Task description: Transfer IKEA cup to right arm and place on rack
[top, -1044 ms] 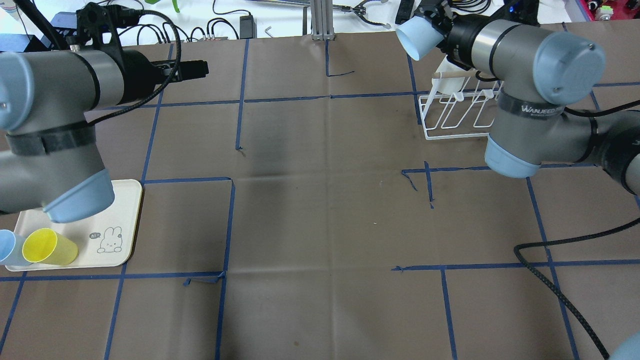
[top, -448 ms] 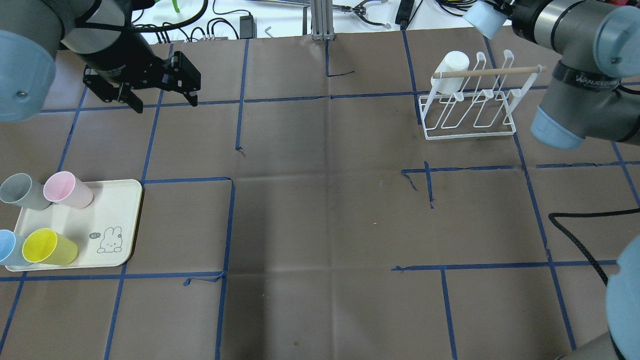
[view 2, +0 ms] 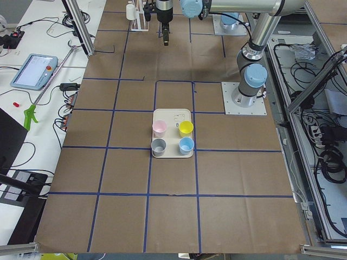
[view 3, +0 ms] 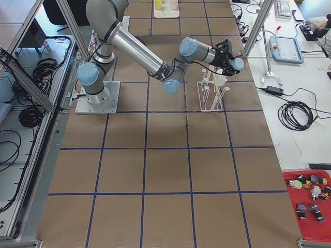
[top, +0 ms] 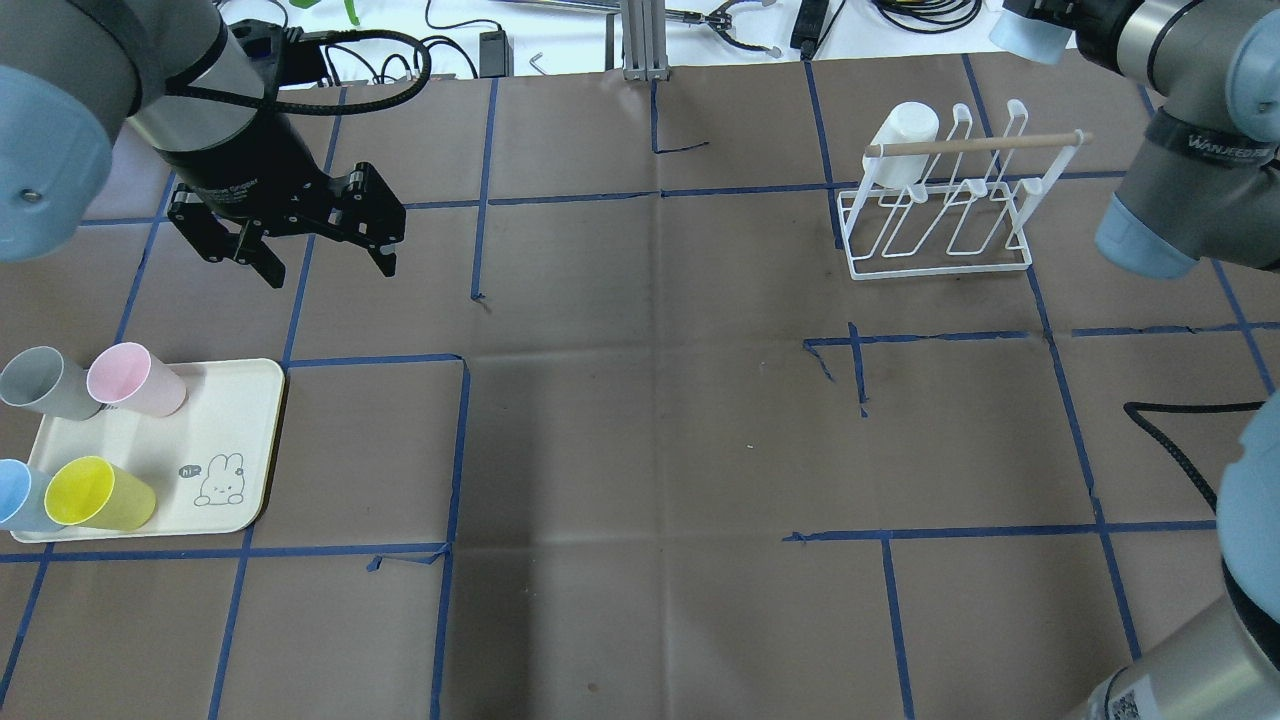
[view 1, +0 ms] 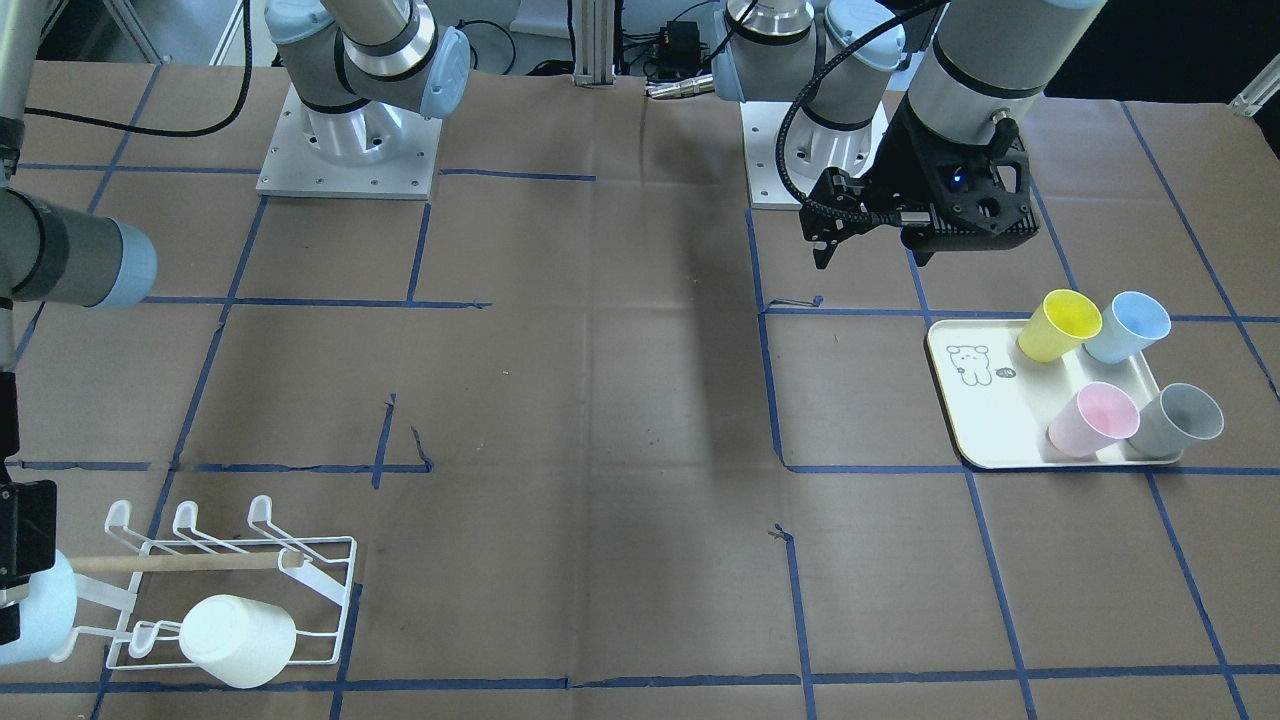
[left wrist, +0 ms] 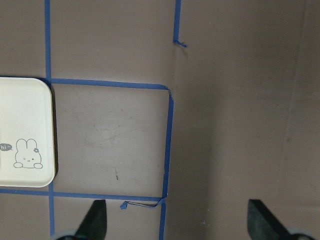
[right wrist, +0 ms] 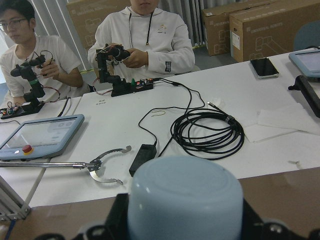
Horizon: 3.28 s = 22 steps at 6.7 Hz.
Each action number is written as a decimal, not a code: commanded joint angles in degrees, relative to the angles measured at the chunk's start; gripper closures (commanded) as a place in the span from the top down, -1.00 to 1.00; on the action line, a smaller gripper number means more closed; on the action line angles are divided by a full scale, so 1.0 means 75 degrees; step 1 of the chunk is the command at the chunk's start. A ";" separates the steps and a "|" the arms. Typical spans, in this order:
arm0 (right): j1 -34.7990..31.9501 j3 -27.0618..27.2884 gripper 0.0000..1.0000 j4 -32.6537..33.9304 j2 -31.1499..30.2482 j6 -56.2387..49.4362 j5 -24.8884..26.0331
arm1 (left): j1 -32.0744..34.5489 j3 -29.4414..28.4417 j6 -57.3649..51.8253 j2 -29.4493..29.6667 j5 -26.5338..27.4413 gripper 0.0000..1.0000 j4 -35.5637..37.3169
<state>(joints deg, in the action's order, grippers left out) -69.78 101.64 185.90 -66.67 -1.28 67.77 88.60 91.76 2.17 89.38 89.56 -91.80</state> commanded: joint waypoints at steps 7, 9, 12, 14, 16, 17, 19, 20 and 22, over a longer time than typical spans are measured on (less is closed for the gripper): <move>0.0280 0.0475 -0.68 0.2026 0.1107 -0.1177 0.0421 | -0.0001 0.0059 -0.0032 -0.0023 0.0000 0.99 0.0427; 0.0281 0.0498 -0.68 0.2037 0.1166 -0.1177 0.0432 | -0.0001 0.0059 -0.0020 -0.0023 0.0000 0.99 0.0427; 0.0199 0.0534 -0.68 0.2072 0.1154 -0.1166 0.0479 | -0.0001 0.0047 -0.0008 -0.0023 0.0000 0.99 0.0427; 0.0164 0.0627 -0.68 0.2295 0.1178 -0.1131 0.0655 | 0.0010 0.0059 -0.0008 -0.0023 0.0000 0.99 0.0427; 0.0129 0.0569 -0.68 0.2295 0.1236 -0.1119 0.0655 | -0.0001 0.0059 0.0003 -0.0023 0.0000 0.99 0.0427; 0.0129 0.0546 -0.68 0.2284 0.1213 -0.1119 0.0655 | -0.0001 0.0059 0.0003 -0.0011 0.0000 0.99 0.0427; 0.0094 0.0557 -0.68 0.2295 0.1237 -0.1084 0.0655 | 0.0010 0.0070 0.0015 -0.0011 0.0000 0.99 0.0427; -0.0034 0.0557 -0.69 0.2307 0.1248 -0.1084 0.0655 | -0.0001 0.0059 0.0015 -0.0023 0.0000 0.99 0.0427; -0.0059 0.0557 -0.69 0.2307 0.1341 -0.1084 0.0655 | -0.0001 0.0059 0.0015 -0.0023 0.0000 0.99 0.0427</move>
<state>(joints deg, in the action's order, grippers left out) -70.08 105.85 203.19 -57.12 -9.41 72.73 88.60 92.24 2.28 89.22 89.56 -88.59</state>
